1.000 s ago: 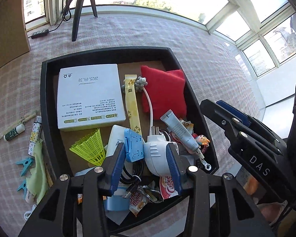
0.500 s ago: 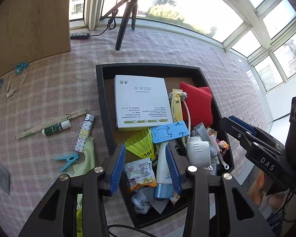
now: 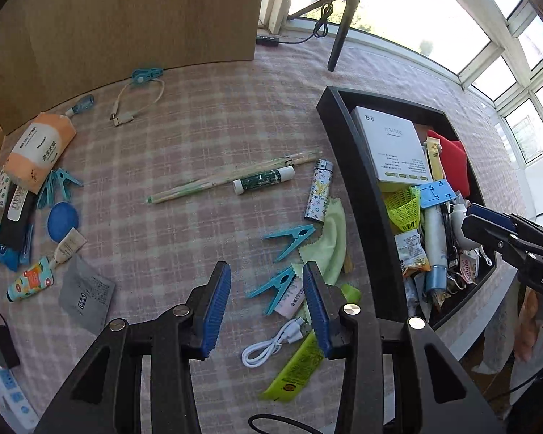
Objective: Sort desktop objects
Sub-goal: 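Grasp the blue clothespin with the left tool while the right tool grasps the green bottle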
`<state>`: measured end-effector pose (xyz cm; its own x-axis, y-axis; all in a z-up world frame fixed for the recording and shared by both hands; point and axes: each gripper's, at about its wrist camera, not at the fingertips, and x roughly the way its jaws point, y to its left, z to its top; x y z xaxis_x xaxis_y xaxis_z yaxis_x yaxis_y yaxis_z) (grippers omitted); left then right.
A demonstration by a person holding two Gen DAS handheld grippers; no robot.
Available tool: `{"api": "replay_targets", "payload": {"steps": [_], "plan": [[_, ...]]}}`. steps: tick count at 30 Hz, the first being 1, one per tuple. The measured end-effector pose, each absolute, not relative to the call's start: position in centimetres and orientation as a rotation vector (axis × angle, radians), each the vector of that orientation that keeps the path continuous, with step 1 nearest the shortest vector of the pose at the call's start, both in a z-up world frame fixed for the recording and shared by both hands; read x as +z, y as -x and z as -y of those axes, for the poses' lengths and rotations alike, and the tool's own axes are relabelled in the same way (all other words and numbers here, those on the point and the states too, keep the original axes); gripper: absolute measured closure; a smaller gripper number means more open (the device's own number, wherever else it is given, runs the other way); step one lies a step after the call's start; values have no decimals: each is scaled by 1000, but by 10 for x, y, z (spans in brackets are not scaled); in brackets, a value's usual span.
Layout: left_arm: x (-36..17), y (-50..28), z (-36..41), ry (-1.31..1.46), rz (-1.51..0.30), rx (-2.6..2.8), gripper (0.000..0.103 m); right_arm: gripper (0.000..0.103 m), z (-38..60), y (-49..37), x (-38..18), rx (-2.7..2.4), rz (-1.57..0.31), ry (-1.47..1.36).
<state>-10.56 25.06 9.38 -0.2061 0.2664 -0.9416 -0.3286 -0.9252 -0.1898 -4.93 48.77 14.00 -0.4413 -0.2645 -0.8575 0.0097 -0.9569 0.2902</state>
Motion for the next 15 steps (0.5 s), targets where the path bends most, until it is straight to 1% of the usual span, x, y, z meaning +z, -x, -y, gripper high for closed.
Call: {"api": "replay_targets", "payload": {"steps": [3,8,11,15], "plan": [[79,97,-243,1694,-142,2145,66,58,-460,45,125,-2441,403,-1603],[54,93,-243,1679,-230,2036,67,58,-421,29,94,-2360,532,-1685],[38,93,-252,1626,-347,1964,67,58,-404,19,76,-2387,591,-1730],[21,83,-267,1534,-532,1827,67,58,-399,6,50,-2405,832,-1813]]}}
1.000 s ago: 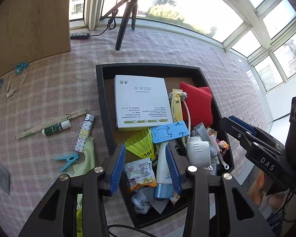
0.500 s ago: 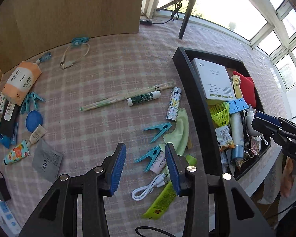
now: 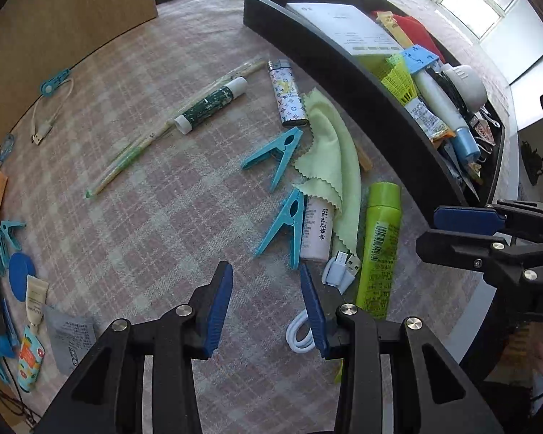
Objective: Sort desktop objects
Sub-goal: 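Grasp the blue clothespin with the left tool while the right tool grasps the green bottle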
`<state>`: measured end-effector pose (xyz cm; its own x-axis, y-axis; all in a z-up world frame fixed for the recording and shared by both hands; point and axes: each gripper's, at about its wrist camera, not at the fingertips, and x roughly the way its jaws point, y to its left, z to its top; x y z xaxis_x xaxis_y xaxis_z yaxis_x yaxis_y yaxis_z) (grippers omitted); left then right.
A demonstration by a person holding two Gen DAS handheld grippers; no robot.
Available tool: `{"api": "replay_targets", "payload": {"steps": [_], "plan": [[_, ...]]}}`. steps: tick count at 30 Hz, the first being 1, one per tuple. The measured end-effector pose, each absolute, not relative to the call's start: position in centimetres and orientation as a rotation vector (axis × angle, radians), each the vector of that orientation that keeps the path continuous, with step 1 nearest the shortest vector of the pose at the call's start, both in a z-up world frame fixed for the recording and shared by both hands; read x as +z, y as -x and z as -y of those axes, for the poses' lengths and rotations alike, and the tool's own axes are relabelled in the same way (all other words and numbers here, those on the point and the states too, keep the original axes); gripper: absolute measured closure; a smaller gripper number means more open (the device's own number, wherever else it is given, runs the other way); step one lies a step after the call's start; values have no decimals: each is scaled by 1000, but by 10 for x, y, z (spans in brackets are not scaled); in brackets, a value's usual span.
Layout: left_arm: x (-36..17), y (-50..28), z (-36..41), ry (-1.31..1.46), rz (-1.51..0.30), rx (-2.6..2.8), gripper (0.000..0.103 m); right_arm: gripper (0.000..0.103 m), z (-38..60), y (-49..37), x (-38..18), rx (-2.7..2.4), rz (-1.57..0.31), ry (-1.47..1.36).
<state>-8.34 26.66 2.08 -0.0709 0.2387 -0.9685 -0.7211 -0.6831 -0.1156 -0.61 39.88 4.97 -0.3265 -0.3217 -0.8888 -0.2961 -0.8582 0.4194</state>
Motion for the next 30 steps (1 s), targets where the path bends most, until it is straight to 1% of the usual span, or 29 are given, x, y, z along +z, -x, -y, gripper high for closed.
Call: {"api": "replay_targets", "payload": {"steps": [4,7,12,16,18,23,28,30], "plan": [[10,74,-275,1455,-661,1759,65,58,-390,-2,36,-2455,963,-1886],[8,73,-278,1419,-674,1732,65,55,-384,-4,32,-2497,1005,-1923],[5,77,-283,1388,-678,1710,65,46,-388,-5,28,-2540,1155,-1923],[5,81,-288,1354,-693,1711,65,44,-385,0,21,-2541,1217,-1930],[5,82,-289,1344,-700,1711,65,44,-381,3,18,-2536,1211,-1938],[4,86,-284,1323,-722,1703,66,45,-373,8,17,-2589,1128,-1941],[4,86,-293,1305,-744,1695,67,47,-371,13,17,-2627,1103,-1923],[4,85,-300,1284,-767,1691,68,51,-371,16,14,-2609,1120,-1930]]}}
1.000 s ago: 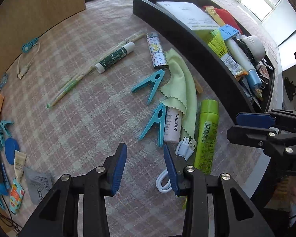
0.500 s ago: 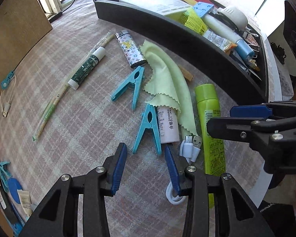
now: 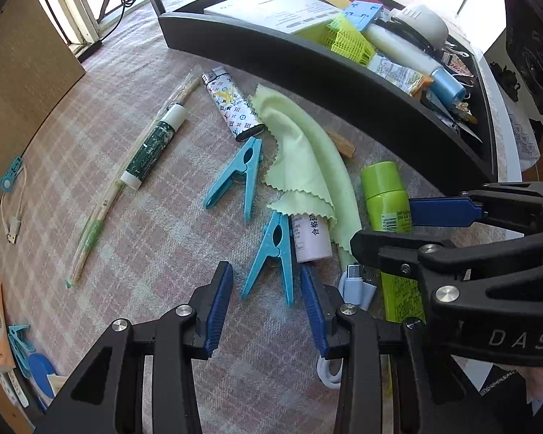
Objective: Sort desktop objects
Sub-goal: 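Grasp the blue clothespin with the left tool while the right tool grasps the green bottle, then carry clothespin and green bottle to the tray and release both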
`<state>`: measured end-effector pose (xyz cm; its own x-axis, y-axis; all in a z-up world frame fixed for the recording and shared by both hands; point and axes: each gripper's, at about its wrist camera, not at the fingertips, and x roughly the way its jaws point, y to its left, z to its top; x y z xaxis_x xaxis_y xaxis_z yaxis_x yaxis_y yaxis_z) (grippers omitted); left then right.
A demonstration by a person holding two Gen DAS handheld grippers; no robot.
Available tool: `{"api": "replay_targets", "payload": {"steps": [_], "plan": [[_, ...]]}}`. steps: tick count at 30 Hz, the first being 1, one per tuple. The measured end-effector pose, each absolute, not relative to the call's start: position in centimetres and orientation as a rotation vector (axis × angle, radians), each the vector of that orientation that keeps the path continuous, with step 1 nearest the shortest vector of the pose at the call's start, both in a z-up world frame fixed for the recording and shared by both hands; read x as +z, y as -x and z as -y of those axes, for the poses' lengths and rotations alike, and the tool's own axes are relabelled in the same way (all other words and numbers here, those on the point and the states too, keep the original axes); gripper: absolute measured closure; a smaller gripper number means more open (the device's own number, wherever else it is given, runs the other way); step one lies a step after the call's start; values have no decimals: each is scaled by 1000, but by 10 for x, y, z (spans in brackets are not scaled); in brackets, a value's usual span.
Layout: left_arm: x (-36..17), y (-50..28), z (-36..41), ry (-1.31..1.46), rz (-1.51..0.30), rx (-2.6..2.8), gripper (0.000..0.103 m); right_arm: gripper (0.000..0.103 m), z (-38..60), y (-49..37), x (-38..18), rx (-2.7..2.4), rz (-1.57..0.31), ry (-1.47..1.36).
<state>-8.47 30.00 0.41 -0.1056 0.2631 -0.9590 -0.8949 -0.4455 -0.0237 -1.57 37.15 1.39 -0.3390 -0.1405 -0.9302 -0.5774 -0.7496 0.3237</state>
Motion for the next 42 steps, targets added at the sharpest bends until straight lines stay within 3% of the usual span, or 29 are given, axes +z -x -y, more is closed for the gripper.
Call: {"api": "replay_targets", "payload": {"steps": [1,3,8,14,20,42], "plan": [[4,85,-303,1278,-775,1689,69,52,-372,17,14,2168,-928,1590],[5,86,-304,1278,-774,1684,79,64,-375,18,14,2153,-945,1587],[6,97,-297,1279,-790,1703,79,64,-388,8,11,2140,-1070,1558],[7,94,-296,1268,-797,1718,79,64,-371,20,14,2155,-917,1599],[18,80,-281,1302,-676,1763,80,65,-373,12,17,2193,-996,1575],[115,56,-325,1132,-527,1887,80,68,-429,-41,141,2531,-901,1254]]}}
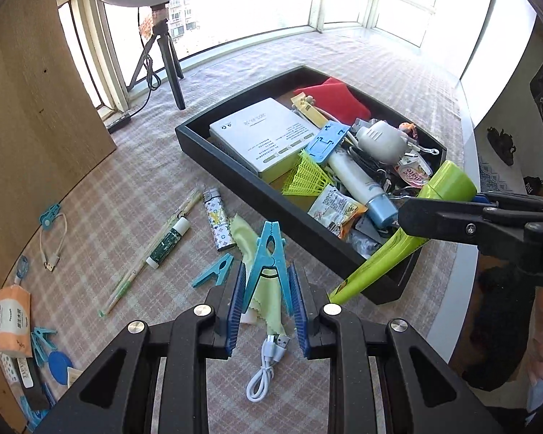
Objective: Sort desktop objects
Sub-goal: 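Carry clothespin and green bottle to the tray and release both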
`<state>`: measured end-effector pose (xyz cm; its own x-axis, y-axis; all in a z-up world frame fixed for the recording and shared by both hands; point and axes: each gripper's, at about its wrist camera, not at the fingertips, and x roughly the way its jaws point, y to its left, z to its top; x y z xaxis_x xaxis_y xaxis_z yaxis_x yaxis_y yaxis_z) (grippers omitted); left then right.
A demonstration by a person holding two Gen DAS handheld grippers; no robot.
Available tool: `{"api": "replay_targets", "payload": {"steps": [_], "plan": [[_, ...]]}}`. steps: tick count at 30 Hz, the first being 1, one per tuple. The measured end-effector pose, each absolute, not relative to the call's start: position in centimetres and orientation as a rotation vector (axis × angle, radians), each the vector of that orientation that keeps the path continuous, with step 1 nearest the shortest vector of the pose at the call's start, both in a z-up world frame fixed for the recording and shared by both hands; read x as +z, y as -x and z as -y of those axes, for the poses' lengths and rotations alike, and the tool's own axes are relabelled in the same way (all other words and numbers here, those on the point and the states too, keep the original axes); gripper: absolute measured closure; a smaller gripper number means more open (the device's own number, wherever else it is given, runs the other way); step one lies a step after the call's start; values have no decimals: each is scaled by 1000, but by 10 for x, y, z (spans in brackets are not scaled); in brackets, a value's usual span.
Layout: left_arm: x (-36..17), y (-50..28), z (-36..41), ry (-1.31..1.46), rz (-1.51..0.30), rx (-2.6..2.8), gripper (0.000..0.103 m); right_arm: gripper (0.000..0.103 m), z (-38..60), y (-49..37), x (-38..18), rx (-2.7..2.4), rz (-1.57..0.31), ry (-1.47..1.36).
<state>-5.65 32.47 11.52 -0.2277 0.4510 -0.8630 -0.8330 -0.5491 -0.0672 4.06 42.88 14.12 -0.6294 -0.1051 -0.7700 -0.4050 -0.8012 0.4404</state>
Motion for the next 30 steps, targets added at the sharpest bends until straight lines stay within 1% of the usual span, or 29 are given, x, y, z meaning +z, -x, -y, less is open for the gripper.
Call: {"api": "replay_targets", "payload": {"steps": [10,15,22,30], "plan": [[137,36,-390,1131,-451,1917,80,68,-521,-69,198,2562,-720,1233],[131,33,-422,1154,-407,1938,80,68,-575,-80,213,2515,-546,1249],[116,44,-455,1234,-330,1982,80,68,-634,-64,197,2448,-439,1392],[110,56,-479,1285,-308,1996,80,68,-648,-15,171,2448,-326,1523]]}}
